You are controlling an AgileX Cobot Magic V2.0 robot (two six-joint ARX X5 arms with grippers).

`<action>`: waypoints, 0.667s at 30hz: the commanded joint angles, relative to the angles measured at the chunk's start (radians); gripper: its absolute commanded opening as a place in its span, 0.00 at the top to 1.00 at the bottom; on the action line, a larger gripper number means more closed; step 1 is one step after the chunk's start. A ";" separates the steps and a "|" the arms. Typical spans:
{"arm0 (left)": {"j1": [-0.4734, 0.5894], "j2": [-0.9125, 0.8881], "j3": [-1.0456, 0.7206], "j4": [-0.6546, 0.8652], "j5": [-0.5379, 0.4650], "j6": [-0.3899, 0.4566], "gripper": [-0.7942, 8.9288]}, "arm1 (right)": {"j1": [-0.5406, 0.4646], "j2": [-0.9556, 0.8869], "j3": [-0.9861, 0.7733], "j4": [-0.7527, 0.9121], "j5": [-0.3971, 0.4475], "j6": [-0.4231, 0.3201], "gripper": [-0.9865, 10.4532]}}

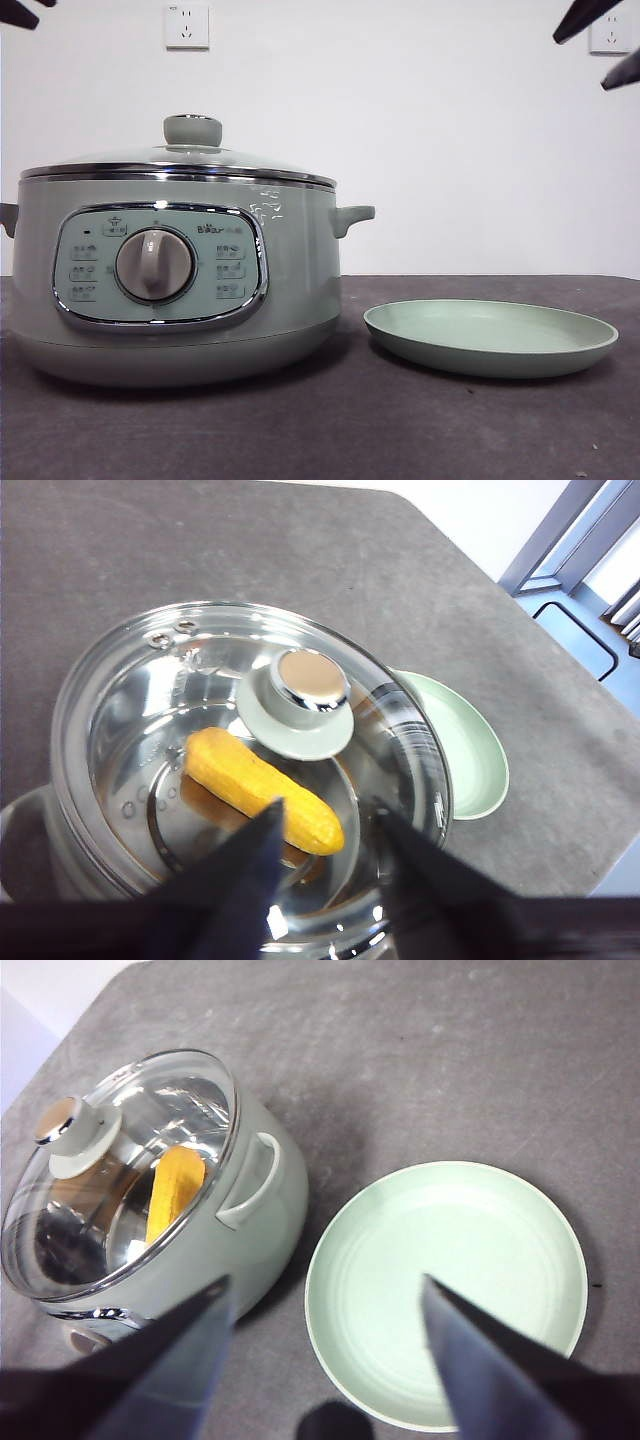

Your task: Take the corn out from the steamer,put the corn on the plate,close the lid

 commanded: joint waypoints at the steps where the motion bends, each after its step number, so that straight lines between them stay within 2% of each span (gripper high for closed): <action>1: -0.013 0.036 0.017 0.034 -0.004 0.014 0.50 | 0.001 0.002 0.003 0.006 -0.002 -0.011 0.53; 8: -0.106 0.171 0.094 0.105 -0.124 0.015 0.50 | 0.003 0.002 0.003 0.028 -0.002 0.012 0.53; 16: -0.266 0.359 0.190 0.124 -0.334 0.046 0.50 | 0.003 0.002 0.003 0.029 -0.002 0.012 0.53; 20: -0.311 0.425 0.196 0.158 -0.409 0.062 0.50 | 0.003 0.002 0.003 0.029 -0.001 0.012 0.53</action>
